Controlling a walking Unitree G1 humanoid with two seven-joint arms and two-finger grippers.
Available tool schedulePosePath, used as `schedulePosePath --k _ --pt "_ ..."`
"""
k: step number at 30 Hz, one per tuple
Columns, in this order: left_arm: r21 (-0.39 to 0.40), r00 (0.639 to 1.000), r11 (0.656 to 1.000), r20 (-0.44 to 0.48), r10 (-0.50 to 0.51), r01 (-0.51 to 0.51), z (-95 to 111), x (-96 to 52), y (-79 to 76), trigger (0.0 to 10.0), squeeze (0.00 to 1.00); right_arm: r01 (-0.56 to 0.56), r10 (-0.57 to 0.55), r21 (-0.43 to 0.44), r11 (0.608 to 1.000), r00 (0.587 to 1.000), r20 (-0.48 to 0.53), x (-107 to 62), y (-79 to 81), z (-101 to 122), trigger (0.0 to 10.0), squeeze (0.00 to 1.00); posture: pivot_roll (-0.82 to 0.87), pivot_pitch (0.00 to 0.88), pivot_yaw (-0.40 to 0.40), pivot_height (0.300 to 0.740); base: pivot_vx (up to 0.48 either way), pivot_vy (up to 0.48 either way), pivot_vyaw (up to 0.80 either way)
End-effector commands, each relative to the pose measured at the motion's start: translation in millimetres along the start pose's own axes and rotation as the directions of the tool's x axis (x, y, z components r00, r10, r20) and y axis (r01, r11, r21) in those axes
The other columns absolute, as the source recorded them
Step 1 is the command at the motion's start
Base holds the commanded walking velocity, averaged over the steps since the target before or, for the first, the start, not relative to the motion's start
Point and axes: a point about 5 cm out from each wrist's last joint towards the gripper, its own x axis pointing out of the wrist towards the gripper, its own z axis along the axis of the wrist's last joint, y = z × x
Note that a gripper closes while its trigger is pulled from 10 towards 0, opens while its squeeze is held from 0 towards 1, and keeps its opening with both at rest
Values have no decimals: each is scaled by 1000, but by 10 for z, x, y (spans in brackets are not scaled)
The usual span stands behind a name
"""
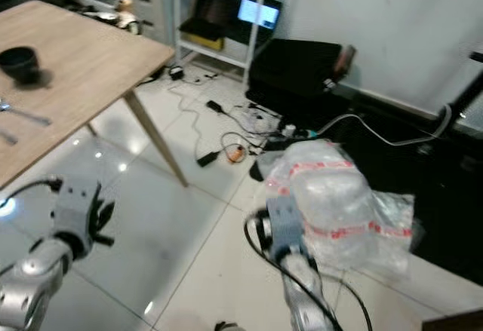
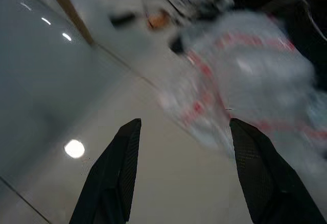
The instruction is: Setting the table
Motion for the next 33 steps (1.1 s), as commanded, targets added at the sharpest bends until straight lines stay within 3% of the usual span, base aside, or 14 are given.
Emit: schedulePosePath --k 1,5,6,8,9,11,13,22,33 --pt "10 999 1000 -43 11 -10 -172 -23 35 10000 0 -14 14 -1 1000 999 -34 -39 54 -143 10000 0 -19 71 55 740 0 0 -800" --pt "-1 996 1000 -84 3 -3 -368 -50 28 10000 0 -35 34 -7 999 994 -107 -106 95 -369 10000 0 -26 72 54 740 0 0 -800" --pt "31 993 999 -111 32 -29 -517 -90 37 10000 0 -53 52 4 999 987 -150 -158 120 -507 10000 0 -29 74 52 740 0 0 -800" --pt "33 991 999 -127 44 -40 -587 -112 42 10000 0 -67 68 10 998 985 -159 -177 133 -550 10000 0 -32 73 51 740 0 0 -800" --pt "21 982 999 -180 52 -49 -748 -174 42 10000 0 -73 78 38 997 981 -177 -207 137 -623 10000 0 -30 76 45 740 0 0 -800" --pt "16 980 999 -193 49 -47 -813 -209 37 10000 0 -67 76 53 996 979 -189 -217 131 -655 10000 0 -30 76 45 740 0 0 -800" --pt "15 966 1000 -257 28 -25 -1028 -318 33 10000 0 -41 49 45 998 974 -219 -222 82 -742 10000 0 -25 78 38 740 0 0 -800" --pt "-27 968 999 -249 29 -37 -1075 -284 14 10000 0 -20 31 58 998 979 -204 -168 53 -729 10000 0 -29 76 37 740 0 0 -800" --pt "-17 979 999 -201 26 -30 -958 -170 -1 10000 0 -24 33 57 998 988 -154 -109 68 -645 10000 0 -32 73 40 740 0 0 -800"
